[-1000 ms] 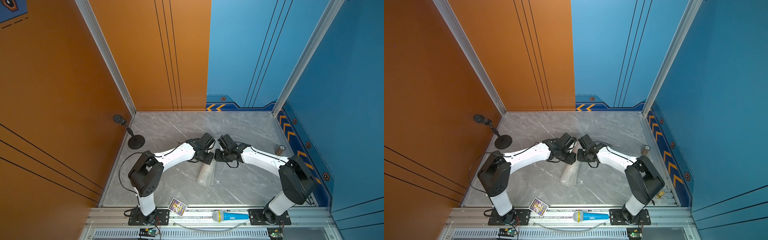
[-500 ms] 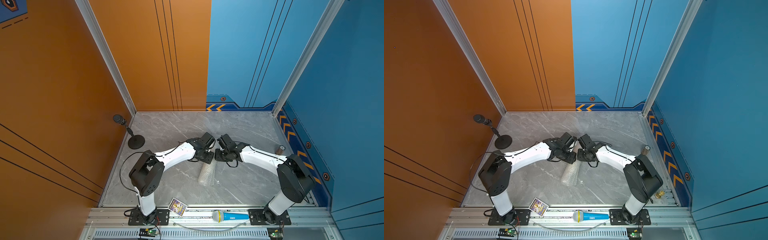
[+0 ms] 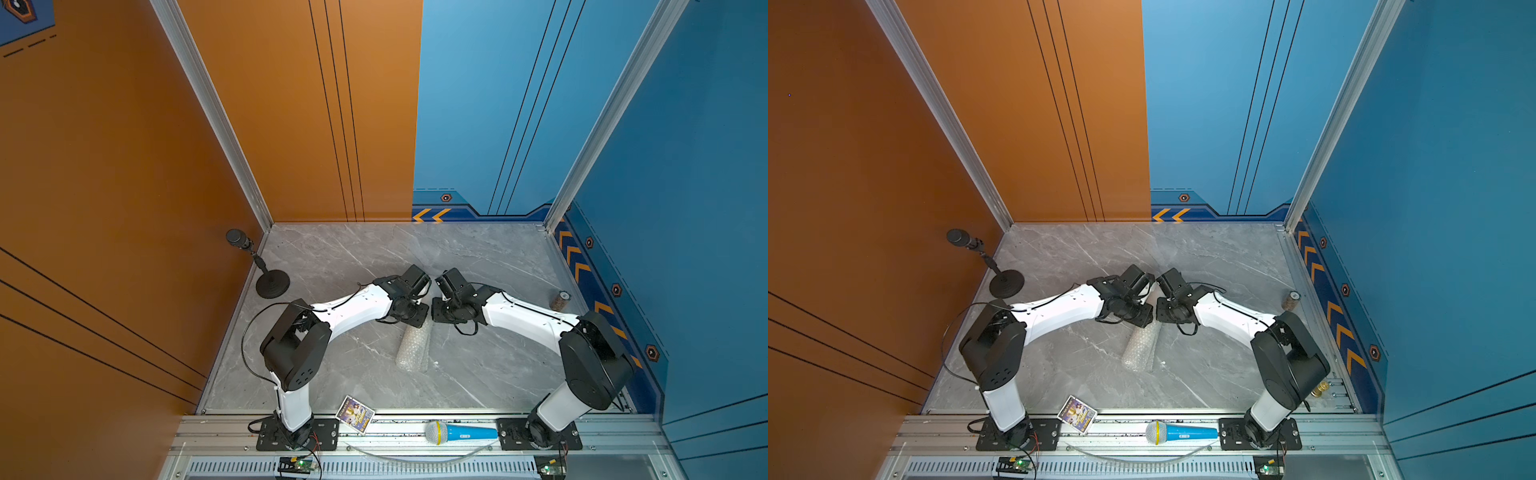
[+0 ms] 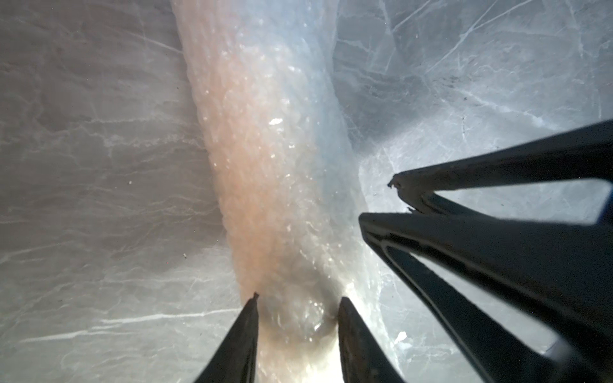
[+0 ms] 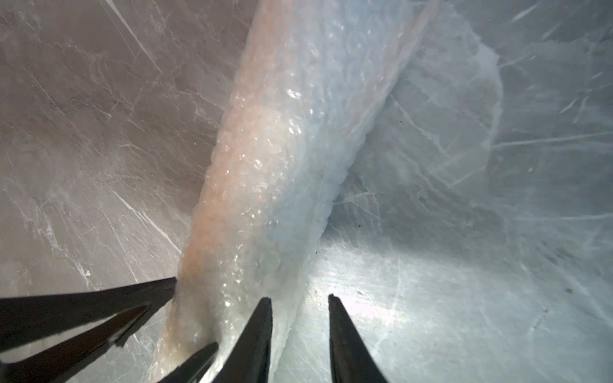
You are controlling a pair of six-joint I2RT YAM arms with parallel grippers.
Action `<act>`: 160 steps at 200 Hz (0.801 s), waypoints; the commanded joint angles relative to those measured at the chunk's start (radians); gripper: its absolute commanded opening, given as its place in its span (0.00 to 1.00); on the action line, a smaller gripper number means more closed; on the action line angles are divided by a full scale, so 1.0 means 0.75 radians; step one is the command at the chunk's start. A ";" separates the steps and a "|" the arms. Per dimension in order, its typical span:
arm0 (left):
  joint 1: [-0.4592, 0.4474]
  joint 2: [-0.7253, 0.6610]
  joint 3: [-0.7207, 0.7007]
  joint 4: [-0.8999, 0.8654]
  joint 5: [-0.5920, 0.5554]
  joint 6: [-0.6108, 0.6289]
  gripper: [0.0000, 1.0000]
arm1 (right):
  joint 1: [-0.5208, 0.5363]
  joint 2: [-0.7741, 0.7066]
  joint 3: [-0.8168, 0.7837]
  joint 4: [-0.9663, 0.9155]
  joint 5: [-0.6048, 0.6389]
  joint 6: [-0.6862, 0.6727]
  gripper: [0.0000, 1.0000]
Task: Unwrap the vase from the bubble wrap
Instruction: Unwrap the bubble wrap at the center of the board.
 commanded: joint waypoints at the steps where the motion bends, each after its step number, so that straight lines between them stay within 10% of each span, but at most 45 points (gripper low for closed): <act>1: 0.025 0.017 -0.009 -0.016 0.004 0.008 0.39 | 0.000 -0.054 -0.034 -0.011 0.025 0.006 0.31; 160: 0.025 0.026 -0.007 -0.005 0.022 0.008 0.38 | 0.009 0.060 0.018 0.012 -0.017 0.007 0.28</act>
